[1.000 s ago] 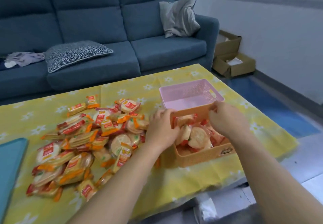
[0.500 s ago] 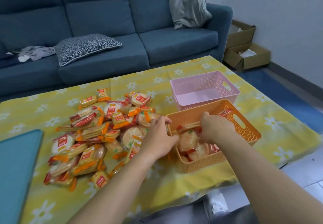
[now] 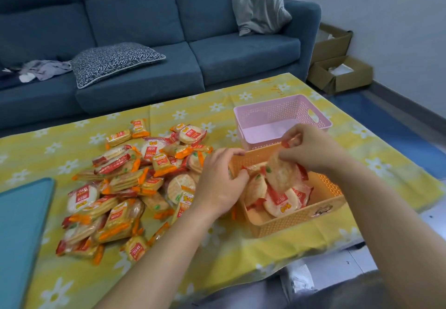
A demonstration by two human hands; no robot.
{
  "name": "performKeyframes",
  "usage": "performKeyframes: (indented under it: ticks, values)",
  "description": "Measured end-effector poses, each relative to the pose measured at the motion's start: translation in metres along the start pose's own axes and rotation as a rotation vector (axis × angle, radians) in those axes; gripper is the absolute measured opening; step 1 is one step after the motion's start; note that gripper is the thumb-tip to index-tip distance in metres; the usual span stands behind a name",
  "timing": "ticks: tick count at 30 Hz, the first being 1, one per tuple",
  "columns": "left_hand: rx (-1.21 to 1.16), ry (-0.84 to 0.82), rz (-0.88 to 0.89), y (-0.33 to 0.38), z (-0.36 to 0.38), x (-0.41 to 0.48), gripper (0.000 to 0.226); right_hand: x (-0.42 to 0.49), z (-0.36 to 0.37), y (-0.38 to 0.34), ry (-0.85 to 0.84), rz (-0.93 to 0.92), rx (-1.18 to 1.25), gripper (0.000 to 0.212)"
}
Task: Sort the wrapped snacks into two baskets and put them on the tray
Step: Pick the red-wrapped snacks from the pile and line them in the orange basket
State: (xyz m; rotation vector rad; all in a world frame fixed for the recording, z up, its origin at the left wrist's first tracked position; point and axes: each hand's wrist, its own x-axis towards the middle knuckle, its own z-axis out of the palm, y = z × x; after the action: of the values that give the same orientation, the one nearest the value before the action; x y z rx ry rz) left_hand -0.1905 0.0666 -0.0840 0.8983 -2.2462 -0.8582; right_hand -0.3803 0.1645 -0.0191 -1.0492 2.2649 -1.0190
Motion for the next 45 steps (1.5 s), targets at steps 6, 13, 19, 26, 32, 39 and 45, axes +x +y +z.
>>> performKeyframes:
  ticks: [6,13,19,26,32,39,45]
  values:
    - [-0.147,-0.155,0.033,0.013,-0.001,0.009,0.096,-0.007,0.032,-0.021,-0.168,-0.006,0.354,0.025]
    - [-0.227,-0.038,-0.108,-0.008,-0.020,0.018,0.031,0.012,0.052,0.014,-0.157,-0.134,-0.319,0.044]
    - [-0.213,-0.063,-0.207,-0.008,-0.020,0.024,0.027,0.011,0.072,0.026,-0.133,-0.247,-0.803,0.043]
    - [-0.076,-0.033,-0.244,0.000,-0.023,0.037,0.027,0.019,0.019,0.025,0.123,0.015,0.038,0.012]
    - [0.020,-0.058,-0.222,0.007,-0.018,0.043,0.026,0.017,0.020,0.024,0.026,0.088,0.229,0.012]
    - [-0.050,-0.060,-0.270,0.005,-0.012,0.044,0.029,0.005,0.052,0.015,-0.204,0.021,0.171,0.034]
    - [0.036,-0.141,-0.194,0.013,-0.001,0.040,0.027,0.004,0.069,0.021,-0.319,-0.104,0.031,0.032]
